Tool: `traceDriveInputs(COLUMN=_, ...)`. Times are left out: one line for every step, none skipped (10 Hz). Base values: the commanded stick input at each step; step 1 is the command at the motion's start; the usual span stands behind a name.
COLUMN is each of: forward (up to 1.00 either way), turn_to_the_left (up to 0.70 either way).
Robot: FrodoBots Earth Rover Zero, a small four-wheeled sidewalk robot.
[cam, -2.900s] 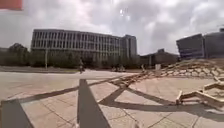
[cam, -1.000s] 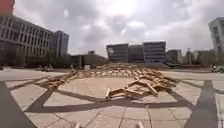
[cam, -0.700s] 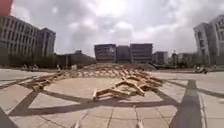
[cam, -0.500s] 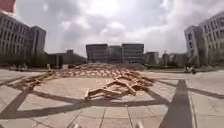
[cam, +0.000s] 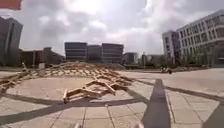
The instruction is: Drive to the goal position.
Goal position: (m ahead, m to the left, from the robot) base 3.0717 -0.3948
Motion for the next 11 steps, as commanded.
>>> traceDriveInputs(forward=0.00, turn_to_the_left=-0.60)
traceDriveInputs(forward=0.00, turn_to_the_left=-0.60)
traceDriveInputs(forward=0.00, turn_to_the_left=-0.60)
traceDriveInputs(forward=0.00, turn_to_the_left=-0.60)
traceDriveInputs(forward=0.00, turn_to_the_left=-0.60)
traceDriveInputs(forward=0.03, turn_to_the_left=-0.57)
traceDriveInputs(forward=0.14, turn_to_the_left=-0.53)
traceDriveInputs(forward=0.26, turn_to_the_left=-0.71)
traceDriveInputs(forward=0.45, turn_to_the_left=-0.56)
traceDriveInputs(forward=0.60, turn_to_the_left=-0.05)
traceDriveInputs(forward=0.60, turn_to_the_left=0.00)
